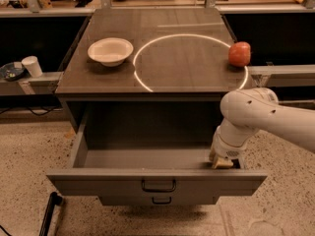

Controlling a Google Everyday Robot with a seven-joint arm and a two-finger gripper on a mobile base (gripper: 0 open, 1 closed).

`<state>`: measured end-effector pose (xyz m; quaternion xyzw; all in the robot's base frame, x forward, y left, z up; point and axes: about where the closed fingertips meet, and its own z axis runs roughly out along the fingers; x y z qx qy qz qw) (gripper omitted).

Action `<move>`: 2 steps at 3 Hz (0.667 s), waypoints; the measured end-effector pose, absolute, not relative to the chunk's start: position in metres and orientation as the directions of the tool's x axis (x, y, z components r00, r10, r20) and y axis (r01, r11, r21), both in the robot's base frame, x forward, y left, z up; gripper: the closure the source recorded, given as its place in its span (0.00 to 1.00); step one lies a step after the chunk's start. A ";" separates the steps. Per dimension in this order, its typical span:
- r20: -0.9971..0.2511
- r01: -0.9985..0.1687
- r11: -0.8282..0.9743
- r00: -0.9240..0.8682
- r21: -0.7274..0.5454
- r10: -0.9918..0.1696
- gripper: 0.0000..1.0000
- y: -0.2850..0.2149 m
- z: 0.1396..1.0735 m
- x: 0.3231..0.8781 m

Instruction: Open top drawer

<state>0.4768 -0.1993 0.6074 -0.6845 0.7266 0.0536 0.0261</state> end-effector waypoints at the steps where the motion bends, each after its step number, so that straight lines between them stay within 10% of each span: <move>1: -0.111 -0.997 0.057 -0.062 0.042 -0.992 0.00 -0.199 0.607 0.477; 2: -0.105 -0.998 0.056 -0.060 0.040 -0.993 0.00 -0.198 0.613 0.476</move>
Offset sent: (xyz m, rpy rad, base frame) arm 0.0000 0.0000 0.0000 0.0000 0.0000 0.0000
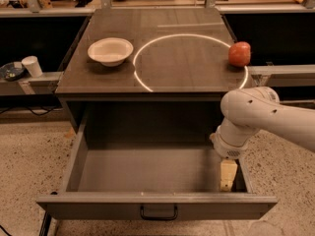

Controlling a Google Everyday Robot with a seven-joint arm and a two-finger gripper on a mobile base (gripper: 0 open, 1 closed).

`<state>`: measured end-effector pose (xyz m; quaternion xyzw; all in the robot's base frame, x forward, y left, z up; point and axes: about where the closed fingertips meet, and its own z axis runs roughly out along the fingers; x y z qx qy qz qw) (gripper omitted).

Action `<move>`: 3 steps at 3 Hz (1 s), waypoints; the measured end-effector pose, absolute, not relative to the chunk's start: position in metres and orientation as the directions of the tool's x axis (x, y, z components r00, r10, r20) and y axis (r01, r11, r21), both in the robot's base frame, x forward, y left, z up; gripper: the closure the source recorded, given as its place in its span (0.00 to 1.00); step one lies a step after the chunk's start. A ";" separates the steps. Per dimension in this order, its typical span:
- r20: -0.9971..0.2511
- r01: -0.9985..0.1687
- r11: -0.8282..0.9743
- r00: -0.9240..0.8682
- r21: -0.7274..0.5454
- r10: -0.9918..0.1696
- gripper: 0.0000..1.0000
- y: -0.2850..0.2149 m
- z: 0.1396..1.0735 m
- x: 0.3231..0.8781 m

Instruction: Open top drawer

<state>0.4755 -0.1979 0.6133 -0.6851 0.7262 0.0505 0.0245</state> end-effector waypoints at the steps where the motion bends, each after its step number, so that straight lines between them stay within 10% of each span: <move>1: -0.134 -0.999 0.038 -0.039 0.015 -0.990 0.00 -0.197 0.654 0.469; 3: -0.205 -0.994 -0.085 0.098 -0.072 -0.974 0.00 -0.196 0.777 0.430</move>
Offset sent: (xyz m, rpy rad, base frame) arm -0.0493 -0.0034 0.1968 0.0966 -0.1630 0.1206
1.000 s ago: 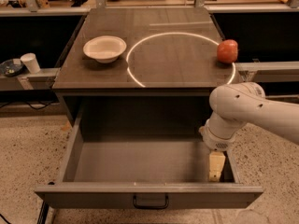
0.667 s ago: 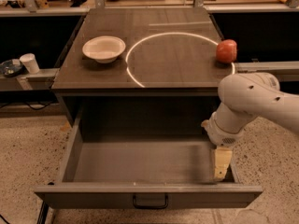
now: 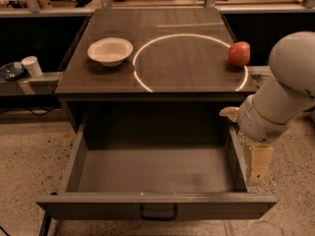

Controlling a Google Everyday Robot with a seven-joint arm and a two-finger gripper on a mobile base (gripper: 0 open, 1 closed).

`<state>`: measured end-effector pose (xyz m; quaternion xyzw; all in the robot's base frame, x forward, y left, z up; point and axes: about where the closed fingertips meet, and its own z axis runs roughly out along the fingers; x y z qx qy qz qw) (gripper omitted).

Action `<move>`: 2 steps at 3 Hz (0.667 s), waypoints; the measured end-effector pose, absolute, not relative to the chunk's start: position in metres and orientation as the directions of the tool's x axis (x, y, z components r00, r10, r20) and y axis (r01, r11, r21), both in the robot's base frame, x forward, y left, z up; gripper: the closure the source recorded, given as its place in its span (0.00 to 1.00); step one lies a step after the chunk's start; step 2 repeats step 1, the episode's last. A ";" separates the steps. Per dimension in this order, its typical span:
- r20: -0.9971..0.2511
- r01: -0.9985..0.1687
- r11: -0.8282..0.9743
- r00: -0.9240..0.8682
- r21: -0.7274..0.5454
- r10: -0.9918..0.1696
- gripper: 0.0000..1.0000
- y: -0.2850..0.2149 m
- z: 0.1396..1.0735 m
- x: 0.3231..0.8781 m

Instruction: Open top drawer

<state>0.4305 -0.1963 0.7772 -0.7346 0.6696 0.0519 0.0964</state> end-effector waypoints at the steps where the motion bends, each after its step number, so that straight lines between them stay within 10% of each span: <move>1: -0.208 -0.991 -0.111 0.123 -0.071 -0.970 0.00 -0.195 0.783 0.427; 2: -0.208 -0.991 -0.111 0.123 -0.071 -0.970 0.00 -0.195 0.783 0.427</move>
Offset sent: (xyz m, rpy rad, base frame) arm 0.0000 0.0000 0.0000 0.0000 0.0000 0.0000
